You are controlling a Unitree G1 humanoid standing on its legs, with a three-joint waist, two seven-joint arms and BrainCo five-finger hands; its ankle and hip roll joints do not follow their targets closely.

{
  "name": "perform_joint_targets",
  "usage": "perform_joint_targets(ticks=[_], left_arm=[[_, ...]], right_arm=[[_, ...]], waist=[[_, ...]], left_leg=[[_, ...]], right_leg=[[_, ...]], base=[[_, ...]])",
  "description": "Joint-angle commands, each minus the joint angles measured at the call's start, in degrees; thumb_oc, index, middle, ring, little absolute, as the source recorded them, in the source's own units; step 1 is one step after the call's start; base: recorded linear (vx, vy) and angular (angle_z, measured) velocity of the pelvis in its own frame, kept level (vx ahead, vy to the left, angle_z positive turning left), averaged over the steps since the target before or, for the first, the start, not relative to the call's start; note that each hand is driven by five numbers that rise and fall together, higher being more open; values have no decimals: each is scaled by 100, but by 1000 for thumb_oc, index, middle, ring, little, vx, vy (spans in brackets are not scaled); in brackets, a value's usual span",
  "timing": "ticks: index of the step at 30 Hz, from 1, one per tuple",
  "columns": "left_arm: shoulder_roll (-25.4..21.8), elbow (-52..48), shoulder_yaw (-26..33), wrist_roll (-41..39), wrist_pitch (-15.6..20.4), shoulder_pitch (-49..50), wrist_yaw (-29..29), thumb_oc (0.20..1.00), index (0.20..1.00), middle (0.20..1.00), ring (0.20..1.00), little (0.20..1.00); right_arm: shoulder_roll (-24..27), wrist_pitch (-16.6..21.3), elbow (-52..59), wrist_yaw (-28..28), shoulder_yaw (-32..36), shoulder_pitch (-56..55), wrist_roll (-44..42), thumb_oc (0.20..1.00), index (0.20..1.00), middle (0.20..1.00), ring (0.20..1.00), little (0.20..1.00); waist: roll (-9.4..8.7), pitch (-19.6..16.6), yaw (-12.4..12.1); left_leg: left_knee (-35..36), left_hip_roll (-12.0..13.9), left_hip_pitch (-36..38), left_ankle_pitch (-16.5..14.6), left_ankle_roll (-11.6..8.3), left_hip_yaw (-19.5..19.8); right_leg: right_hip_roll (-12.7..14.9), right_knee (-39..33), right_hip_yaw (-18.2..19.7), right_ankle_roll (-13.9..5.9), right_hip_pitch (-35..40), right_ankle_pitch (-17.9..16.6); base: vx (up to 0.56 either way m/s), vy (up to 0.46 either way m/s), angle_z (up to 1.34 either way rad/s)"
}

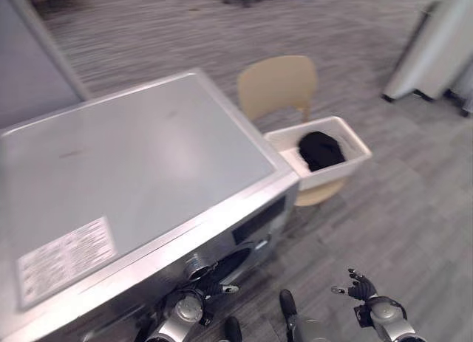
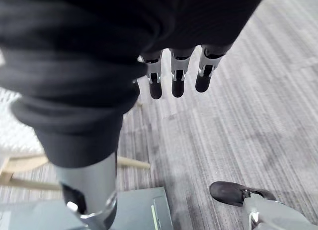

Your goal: Grab the laundry basket,head to the washer,open it,put in the laundry and shut it.

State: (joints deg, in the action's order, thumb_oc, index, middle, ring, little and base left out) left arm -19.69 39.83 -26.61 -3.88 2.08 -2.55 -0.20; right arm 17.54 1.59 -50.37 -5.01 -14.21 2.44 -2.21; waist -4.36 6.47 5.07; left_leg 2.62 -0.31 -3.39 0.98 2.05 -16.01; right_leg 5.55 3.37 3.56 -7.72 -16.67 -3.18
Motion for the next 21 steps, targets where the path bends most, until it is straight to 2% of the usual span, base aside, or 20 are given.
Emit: perform_joint_targets(ticks=[1, 2, 3, 5, 7, 8, 9, 10, 11, 12, 14, 15, 16, 18, 19, 20, 21], left_arm=[[103, -471, 68, 47, 462, -397, 38, 1000, 1000, 1000, 1000, 1000], [97, -468, 102, 50, 453, -387, 62, 1000, 1000, 1000, 1000, 1000], [94, -414, 142, 80, 445, -389, 125, 1000, 1000, 1000, 1000, 1000], [107, -310, 245, 105, 442, -381, 221, 1000, 1000, 1000, 1000, 1000], [137, -260, 300, 60, 431, -330, 254, 1000, 1000, 1000, 1000, 1000], [212, -213, 335, 7, 430, -327, 305, 1000, 1000, 1000, 1000, 1000], [253, -165, 354, 3, 419, -323, 316, 1000, 1000, 1000, 1000, 1000], [300, -103, 385, -11, 411, -323, 361, 1000, 1000, 1000, 1000, 1000], [330, -66, 379, -1, 406, -325, 388, 1000, 1000, 1000, 1000, 1000], [347, -47, 392, -29, 414, -321, 443, 1000, 1000, 1000, 1000, 1000], [410, 0, 392, -68, 430, -280, 479, 1000, 1000, 1000, 1000, 1000], [435, 16, 370, -57, 416, -269, 487, 1000, 1000, 1000, 1000, 1000], [433, 16, 371, -57, 416, -271, 487, 1000, 1000, 1000, 1000, 1000], [545, 155, 354, 38, 375, -275, 505, 1000, 1000, 1000, 1000, 1000], [545, 156, 354, 38, 375, -276, 506, 1000, 1000, 1000, 1000, 1000], [585, 176, 351, 96, 362, -243, 512, 1000, 1000, 1000, 1000, 1000], [593, 189, 336, 124, 364, -225, 510, 1000, 1000, 1000, 1000, 1000]], right_arm=[[184, 183, 223, -125, -8, 140, 187, 1000, 1000, 1000, 1000, 1000], [160, 179, 218, -128, -20, 129, 217, 1000, 1000, 1000, 1000, 1000], [147, 163, 231, -155, 6, 83, 232, 1000, 1000, 1000, 1000, 1000], [141, 151, 182, -212, 45, 75, 193, 1000, 1000, 1000, 1000, 1000], [178, 105, 155, -232, 94, 34, 183, 1000, 1000, 1000, 1000, 1000], [232, 121, 206, -282, 173, -37, 104, 1000, 1000, 1000, 1000, 1000], [246, 109, 209, -292, 224, -79, 47, 1000, 1000, 1000, 1000, 1000], [255, 125, 200, -317, 280, -122, -22, 1000, 1000, 1000, 1000, 1000], [252, 118, 195, -343, 332, -148, -89, 1000, 1000, 1000, 1000, 1000], [236, 123, 231, -368, 352, -169, -147, 1000, 1000, 1000, 1000, 1000], [233, 147, 247, -416, 398, -200, -172, 1000, 1000, 1000, 1000, 1000], [233, 158, 260, -444, 430, -217, -194, 1000, 1000, 1000, 1000, 1000], [231, 157, 260, -444, 430, -216, -194, 1000, 1000, 1000, 1000, 1000], [278, 171, 325, -484, 475, -297, -219, 1000, 1000, 1000, 1000, 1000], [278, 170, 325, -484, 475, -295, -219, 1000, 1000, 1000, 1000, 1000], [283, 165, 300, -501, 449, -309, -196, 1000, 1000, 1000, 1000, 1000], [278, 164, 277, -514, 445, -327, -207, 1000, 1000, 1000, 1000, 1000]], waist=[[271, 336, -359], [312, 314, -371], [282, 261, -360], [288, 165, -298], [344, 167, -245], [393, 216, -198], [408, 251, -192], [434, 292, -182], [470, 356, -218], [414, 401, -281], [396, 427, -360], [391, 428, -385], [382, 414, -381], [484, 452, -427], [480, 439, -425], [558, 463, -505], [589, 475, -534]], left_leg=[[-274, 209, 51, -552, -125, 395], [-248, 305, 180, -656, -150, 266], [-249, 356, 351, -754, -166, -90], [-379, 422, 440, -840, -225, -356], [-858, 557, 445, -1012, -241, -506], [-1343, 695, 377, -1127, -269, -564], [-1723, 801, 320, -1107, -303, -576], [-2036, 894, 231, -960, -370, -538], [-2314, 928, 85, -793, -439, -313], [-2421, 708, -203, -606, -397, -65], [-2263, 328, -532, -717, -403, 463], [-2132, 215, -626, -776, -387, 590], [-2112, 204, -637, -754, -385, 589], [-1528, -111, -918, -518, -379, 901], [-1508, -116, -927, -497, -379, 901], [-1092, -266, -1062, -200, -424, 1091], [-933, -283, -1151, -9, -463, 1066]], right_leg=[[190, 680, -1942, 62, 332, 529], [278, 938, -2146, 24, 354, 668], [318, 734, -2211, -31, 597, 685], [235, 477, -2095, -54, 740, 695], [112, 336, -1868, 15, 861, 702], [-4, 172, -1731, 68, 1015, 729], [-64, 108, -1663, 117, 1098, 734], [-115, 15, -1596, 169, 1200, 762], [-197, -91, -1512, 240, 1305, 763], [-184, -188, -1413, 322, 1310, 655], [-200, -335, -1189, 312, 1403, 646], [-203, -402, -1101, 297, 1454, 646], [-194, -404, -1102, 298, 1436, 638], [-360, -559, -838, 302, 1604, 650], [-356, -560, -840, 303, 1588, 644], [-548, -592, -668, 329, 1684, 688], [-625, -607, -628, 343, 1765, 735]], base=[[-6, -106, -166], [68, -175, -164], [131, -206, -107], [137, -216, -81], [180, -211, -134], [192, -205, -131], [171, -184, -113], [146, -135, -78], [55, -138, -75], [53, -101, -59], [115, -58, -75], [116, -31, -80], [191, -26, -80], [207, -3, -41], [199, 7, -14], [201, -14, -23], [205, -13, -26]])
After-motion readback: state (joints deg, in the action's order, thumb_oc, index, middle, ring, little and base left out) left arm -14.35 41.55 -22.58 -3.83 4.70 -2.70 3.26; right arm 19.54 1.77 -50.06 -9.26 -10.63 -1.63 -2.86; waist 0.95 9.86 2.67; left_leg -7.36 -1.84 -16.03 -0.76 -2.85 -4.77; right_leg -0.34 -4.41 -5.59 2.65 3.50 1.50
